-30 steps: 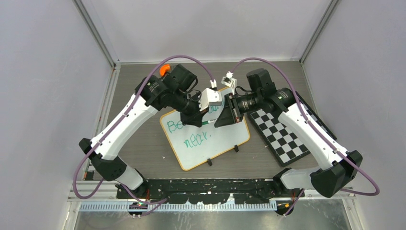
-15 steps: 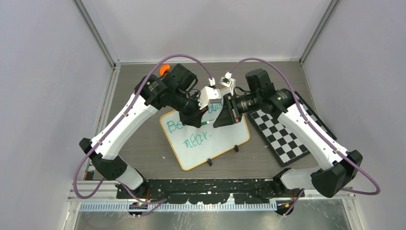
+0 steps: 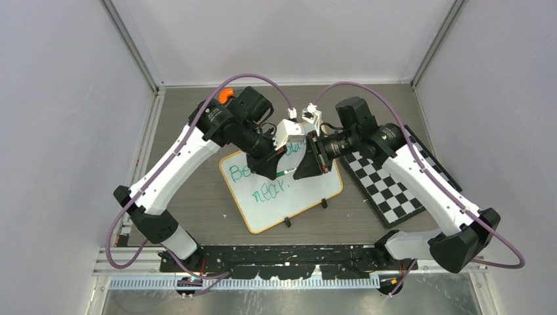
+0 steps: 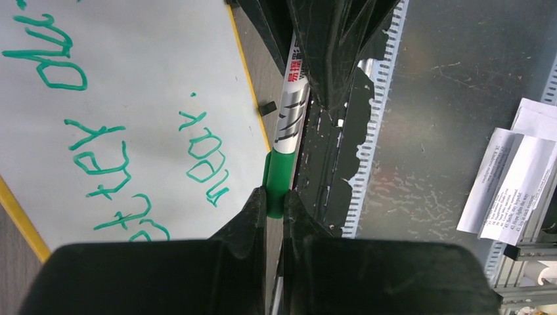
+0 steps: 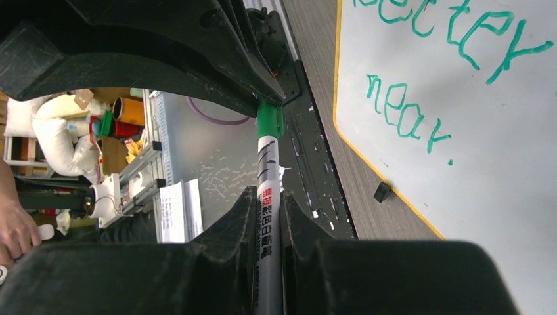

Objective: Write a sentence on the whiteboard
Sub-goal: Close the whiteboard marker at the center of the board, then place the whiteboard marker at the center of the board.

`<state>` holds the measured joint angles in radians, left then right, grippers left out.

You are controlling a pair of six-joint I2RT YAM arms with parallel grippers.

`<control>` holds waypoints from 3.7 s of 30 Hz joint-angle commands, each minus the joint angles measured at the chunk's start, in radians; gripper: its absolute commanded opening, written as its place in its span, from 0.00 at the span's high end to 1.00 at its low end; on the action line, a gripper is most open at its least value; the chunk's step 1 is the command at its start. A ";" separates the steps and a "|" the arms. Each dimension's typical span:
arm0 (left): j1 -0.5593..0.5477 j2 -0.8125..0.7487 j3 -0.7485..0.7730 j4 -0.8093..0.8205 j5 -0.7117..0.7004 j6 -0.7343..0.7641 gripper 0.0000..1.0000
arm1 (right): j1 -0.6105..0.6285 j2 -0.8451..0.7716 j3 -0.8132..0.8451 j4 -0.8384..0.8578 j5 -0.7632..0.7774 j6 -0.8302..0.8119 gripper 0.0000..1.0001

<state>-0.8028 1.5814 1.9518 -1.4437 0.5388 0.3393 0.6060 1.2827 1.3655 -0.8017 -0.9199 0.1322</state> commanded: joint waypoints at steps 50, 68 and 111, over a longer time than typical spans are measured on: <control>0.432 -0.241 -0.523 1.292 0.645 -0.802 0.42 | -0.207 -0.002 -0.184 0.984 -0.222 0.863 1.00; 0.400 -0.267 -0.584 1.286 0.659 -0.780 0.89 | -0.191 0.010 -0.155 0.870 -0.205 0.775 1.00; 0.375 -0.254 -0.248 0.507 0.333 -0.113 0.37 | -0.099 0.007 0.000 0.293 -0.026 0.274 1.00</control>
<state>-0.4168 1.3407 1.6115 -0.6231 1.0519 -0.1112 0.5114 1.3136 1.3842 -0.6376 -0.9363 0.2951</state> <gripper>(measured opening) 0.627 0.186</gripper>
